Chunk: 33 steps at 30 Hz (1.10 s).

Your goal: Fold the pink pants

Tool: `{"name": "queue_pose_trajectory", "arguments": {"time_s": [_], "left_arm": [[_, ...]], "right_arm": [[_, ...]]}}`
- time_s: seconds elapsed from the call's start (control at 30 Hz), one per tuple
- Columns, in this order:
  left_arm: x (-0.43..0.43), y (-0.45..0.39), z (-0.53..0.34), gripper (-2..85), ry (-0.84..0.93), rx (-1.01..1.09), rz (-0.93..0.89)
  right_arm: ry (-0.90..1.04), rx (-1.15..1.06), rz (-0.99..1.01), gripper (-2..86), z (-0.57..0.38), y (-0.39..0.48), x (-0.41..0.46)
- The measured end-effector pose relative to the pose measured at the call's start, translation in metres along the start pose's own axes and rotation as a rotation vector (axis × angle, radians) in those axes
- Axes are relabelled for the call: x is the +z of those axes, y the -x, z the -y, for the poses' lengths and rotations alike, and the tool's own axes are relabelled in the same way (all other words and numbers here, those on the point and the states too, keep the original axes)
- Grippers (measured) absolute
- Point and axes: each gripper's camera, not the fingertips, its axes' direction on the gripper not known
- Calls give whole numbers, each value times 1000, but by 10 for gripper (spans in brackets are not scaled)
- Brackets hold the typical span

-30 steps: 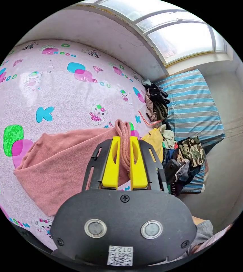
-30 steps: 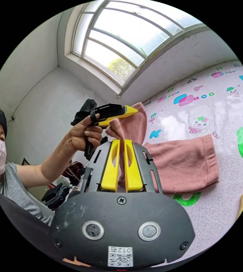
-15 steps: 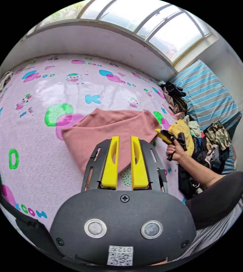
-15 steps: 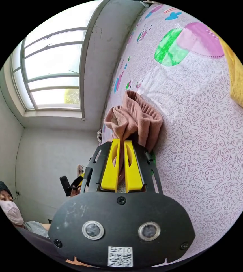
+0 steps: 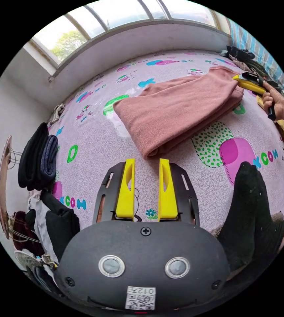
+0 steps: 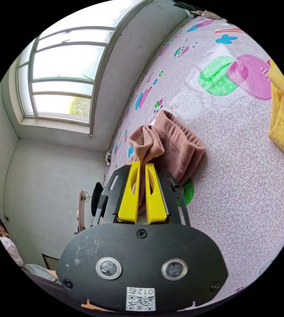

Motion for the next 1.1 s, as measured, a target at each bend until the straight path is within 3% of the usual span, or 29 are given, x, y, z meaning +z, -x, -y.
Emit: {"name": "queue_pose_trajectory", "arguments": {"time_s": [0.1,0.3,0.8,0.87,0.93,1.1], "left_arm": [[9,-4,-1,98,-12,-150,-21],[17,-12,-1,88,-56,-218,-83],[38,-18,7,22,26,-131,-95],[38,-14,5,17,29,-80,-84],[49,-10,2,14,65,-38,-105],[61,-4,3,10,88,-45,-119]], "right_arm": [[-1,-4,-7,5,-8,23,-4],[7,-8,-11,4,-25,58,-12],[-3,-5,-16,4,-78,124,-20],[9,-150,-218,4,-83,145,-20],[67,-124,-286,5,-83,135,-12],[73,-36,-176,18,-105,119,-5]]}}
